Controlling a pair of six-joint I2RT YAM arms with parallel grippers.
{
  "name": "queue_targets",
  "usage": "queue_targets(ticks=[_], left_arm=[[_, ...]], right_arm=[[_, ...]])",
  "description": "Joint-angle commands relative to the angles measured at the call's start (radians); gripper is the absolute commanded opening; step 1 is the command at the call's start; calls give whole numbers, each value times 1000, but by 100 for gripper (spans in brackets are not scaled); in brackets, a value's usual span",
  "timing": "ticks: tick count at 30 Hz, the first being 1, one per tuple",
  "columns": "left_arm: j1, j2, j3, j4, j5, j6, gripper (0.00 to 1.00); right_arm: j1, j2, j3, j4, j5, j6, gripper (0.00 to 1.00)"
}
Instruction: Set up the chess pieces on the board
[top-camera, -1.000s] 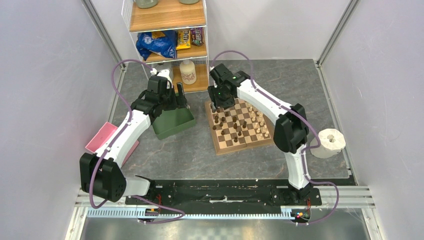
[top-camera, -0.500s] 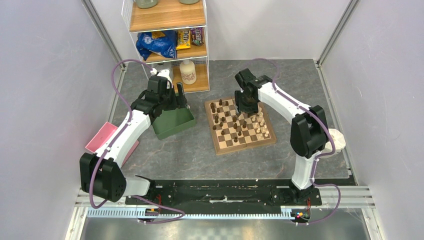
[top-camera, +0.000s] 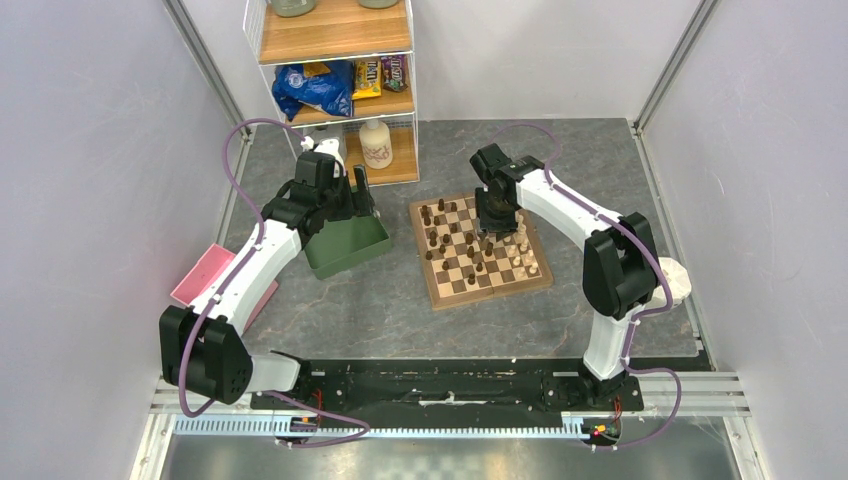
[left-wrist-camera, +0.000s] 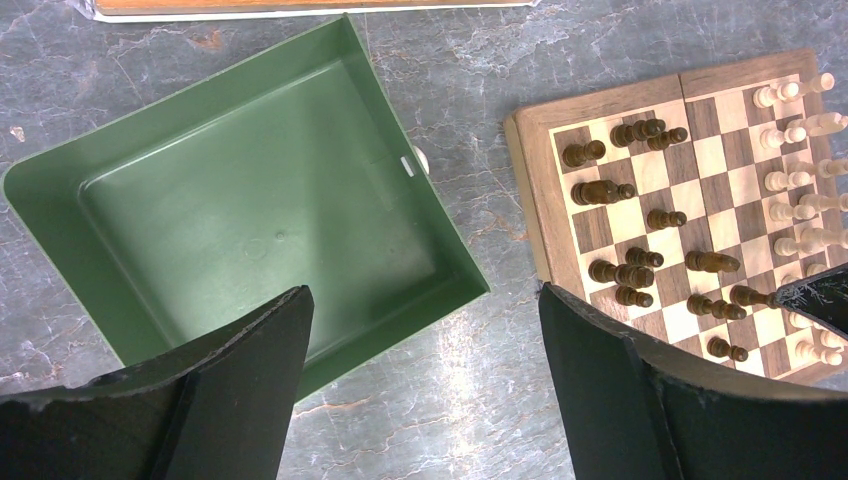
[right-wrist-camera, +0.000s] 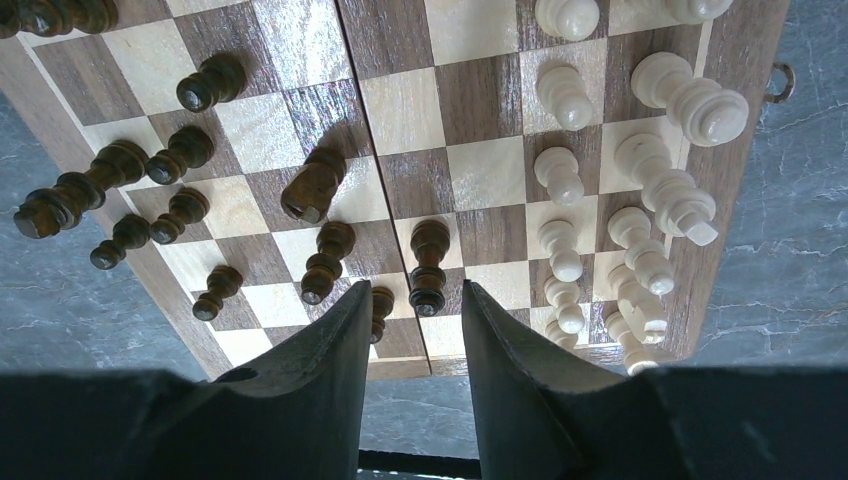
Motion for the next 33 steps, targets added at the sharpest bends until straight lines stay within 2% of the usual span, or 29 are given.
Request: queue_targets(ticks=[1,15,25,33], left_arm=[[4,0,-4,35,-2,-21,91],[4,-7,-7,35,-12,-24,91],[4,-10,-5,35,-8,-26,91],[4,-7,-6,37,-5,-27,91]], right_arm=[[0,-23,2,3,10,7,45],[0,-33,135,5,6,-32,53],[49,31,213,-18,-66,-66,52],[98,51,156,-51,-62,-60,49]])
